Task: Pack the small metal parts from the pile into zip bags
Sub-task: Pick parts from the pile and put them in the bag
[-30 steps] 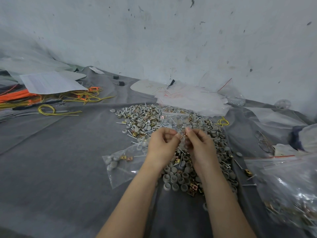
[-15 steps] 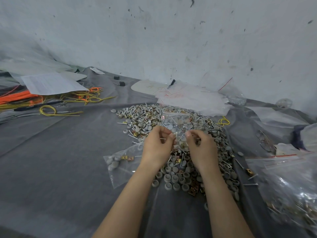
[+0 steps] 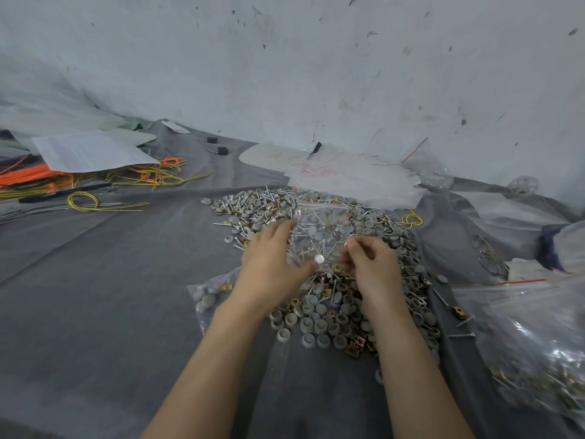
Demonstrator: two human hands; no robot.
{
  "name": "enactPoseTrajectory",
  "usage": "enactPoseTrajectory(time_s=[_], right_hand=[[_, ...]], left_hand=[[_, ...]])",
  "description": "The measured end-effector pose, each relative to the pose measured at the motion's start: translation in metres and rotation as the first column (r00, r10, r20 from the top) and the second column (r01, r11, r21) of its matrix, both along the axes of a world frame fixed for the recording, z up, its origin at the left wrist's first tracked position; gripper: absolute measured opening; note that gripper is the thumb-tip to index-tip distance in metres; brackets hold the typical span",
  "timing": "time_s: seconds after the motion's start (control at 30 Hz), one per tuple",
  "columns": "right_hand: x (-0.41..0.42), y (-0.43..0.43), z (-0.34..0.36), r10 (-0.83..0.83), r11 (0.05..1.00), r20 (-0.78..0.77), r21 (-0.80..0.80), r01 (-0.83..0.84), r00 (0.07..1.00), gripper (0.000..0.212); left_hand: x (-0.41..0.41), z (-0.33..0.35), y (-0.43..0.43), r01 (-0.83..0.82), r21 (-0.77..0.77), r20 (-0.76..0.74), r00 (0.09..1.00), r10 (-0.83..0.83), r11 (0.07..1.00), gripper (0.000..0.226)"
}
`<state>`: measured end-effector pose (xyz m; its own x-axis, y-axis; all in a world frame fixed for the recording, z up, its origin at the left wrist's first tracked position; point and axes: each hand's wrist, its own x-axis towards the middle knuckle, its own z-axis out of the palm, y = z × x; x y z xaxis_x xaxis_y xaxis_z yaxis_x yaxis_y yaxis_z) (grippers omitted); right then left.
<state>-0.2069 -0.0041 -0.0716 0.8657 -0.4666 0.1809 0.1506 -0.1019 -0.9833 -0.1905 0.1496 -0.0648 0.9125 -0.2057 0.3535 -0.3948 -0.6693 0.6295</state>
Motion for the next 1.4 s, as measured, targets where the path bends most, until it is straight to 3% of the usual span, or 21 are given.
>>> enactPoseTrajectory(time_s=[0.1, 0.2, 0.33, 0.8, 0.87, 0.97, 1.07, 1.13, 1.2, 1.3, 1.4], right_hand=[[0.002, 0.0, -0.001, -0.019, 1.0, 0.015, 0.016, 0.019, 1.0, 0.011], [0.001, 0.002, -0.001, 0.001, 1.0, 0.018, -0.025, -0.001, 1.0, 0.018], [0.0, 0.001, -0.001, 0.014, 0.999, 0.03, -0.036, -0.013, 0.999, 0.021], [-0.005, 0.007, 0.004, 0.045, 0.989, 0.05, -0.141, -0.038, 0.998, 0.02], [-0.008, 0.01, 0.007, 0.111, 0.97, 0.046, -0.223, -0.098, 0.993, 0.025], [-0.011, 0.018, 0.009, 0.242, 0.894, -0.077, -0.37, -0.254, 0.967, 0.023], [-0.013, 0.02, 0.011, 0.332, 0.861, -0.133, -0.361, -0.357, 0.934, 0.022], [-0.012, 0.013, 0.012, 0.249, 0.907, -0.073, -0.332, -0.259, 0.966, 0.02], [-0.012, 0.003, 0.01, 0.037, 0.912, -0.026, -0.408, -0.044, 0.999, 0.015], [-0.009, -0.006, 0.002, -0.193, 0.729, -0.064, -0.677, 0.1, 0.979, 0.016], [-0.007, -0.001, -0.006, -0.262, 0.565, -0.215, -0.825, -0.032, 0.941, 0.02]], left_hand=[[0.006, -0.006, 0.004, -0.043, 0.31, -0.169, 0.981, 0.1, 0.95, 0.117], [0.01, -0.012, -0.007, -0.005, 0.391, -0.244, 0.964, 0.109, 0.92, 0.126], [0.01, -0.015, -0.014, -0.042, 0.428, -0.236, 0.959, 0.157, 0.903, 0.123], [-0.003, -0.019, -0.012, -0.092, 0.196, 0.033, 0.996, 0.087, 0.976, 0.105], [-0.005, -0.02, -0.012, -0.084, 0.151, 0.07, 0.995, 0.074, 0.985, 0.101], [-0.007, -0.023, -0.012, -0.062, 0.065, 0.104, 0.993, 0.055, 0.996, 0.093], [-0.008, -0.027, -0.01, -0.048, 0.004, 0.121, 0.992, 0.047, 0.999, 0.089], [-0.009, -0.029, -0.009, -0.058, -0.018, 0.127, 0.99, 0.059, 0.998, 0.091], [-0.008, -0.031, -0.007, -0.071, -0.031, 0.126, 0.989, 0.074, 0.997, 0.092], [-0.008, -0.034, -0.007, -0.073, -0.034, 0.116, 0.99, 0.077, 0.997, 0.092], [-0.007, -0.036, -0.007, -0.074, -0.037, 0.116, 0.99, 0.078, 0.997, 0.093]])
